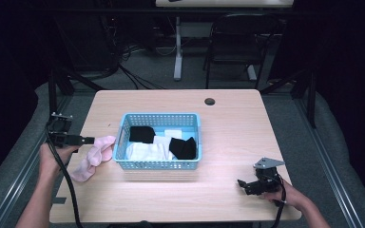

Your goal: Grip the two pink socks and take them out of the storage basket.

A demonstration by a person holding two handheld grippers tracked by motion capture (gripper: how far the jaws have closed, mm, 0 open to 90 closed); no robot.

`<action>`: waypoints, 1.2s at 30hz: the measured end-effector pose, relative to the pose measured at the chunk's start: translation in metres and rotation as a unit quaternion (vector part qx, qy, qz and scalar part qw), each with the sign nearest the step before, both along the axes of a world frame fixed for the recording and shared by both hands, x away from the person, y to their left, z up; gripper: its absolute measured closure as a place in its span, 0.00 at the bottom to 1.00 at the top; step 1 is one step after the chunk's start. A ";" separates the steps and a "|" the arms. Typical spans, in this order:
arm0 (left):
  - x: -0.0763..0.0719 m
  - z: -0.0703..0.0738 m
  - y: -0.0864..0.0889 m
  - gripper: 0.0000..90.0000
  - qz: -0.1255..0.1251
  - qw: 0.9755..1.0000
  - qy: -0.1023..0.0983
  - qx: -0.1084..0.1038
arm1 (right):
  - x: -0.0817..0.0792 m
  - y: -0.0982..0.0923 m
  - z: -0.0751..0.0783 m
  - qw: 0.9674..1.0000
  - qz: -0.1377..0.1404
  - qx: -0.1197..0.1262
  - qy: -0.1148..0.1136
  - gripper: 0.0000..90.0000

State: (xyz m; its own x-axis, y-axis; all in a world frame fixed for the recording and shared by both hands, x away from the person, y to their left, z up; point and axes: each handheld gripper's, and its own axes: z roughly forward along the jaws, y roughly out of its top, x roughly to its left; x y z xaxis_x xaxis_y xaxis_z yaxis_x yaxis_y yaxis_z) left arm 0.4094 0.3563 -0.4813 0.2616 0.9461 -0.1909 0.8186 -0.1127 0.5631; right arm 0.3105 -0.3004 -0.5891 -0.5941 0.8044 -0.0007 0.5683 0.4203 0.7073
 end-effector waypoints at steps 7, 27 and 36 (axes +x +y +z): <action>-0.022 0.017 -0.004 0.12 -0.010 0.999 -0.028 0.014 | 0.000 0.000 0.000 1.000 0.000 0.000 0.000 0.00; -0.074 -0.022 -0.021 0.00 -0.022 0.999 -0.020 0.013 | 0.000 0.000 0.000 1.000 -0.002 0.001 0.000 0.00; -0.083 -0.044 -0.031 0.00 -0.028 0.999 -0.017 0.015 | 0.000 0.000 0.000 1.000 -0.001 -0.001 0.001 0.00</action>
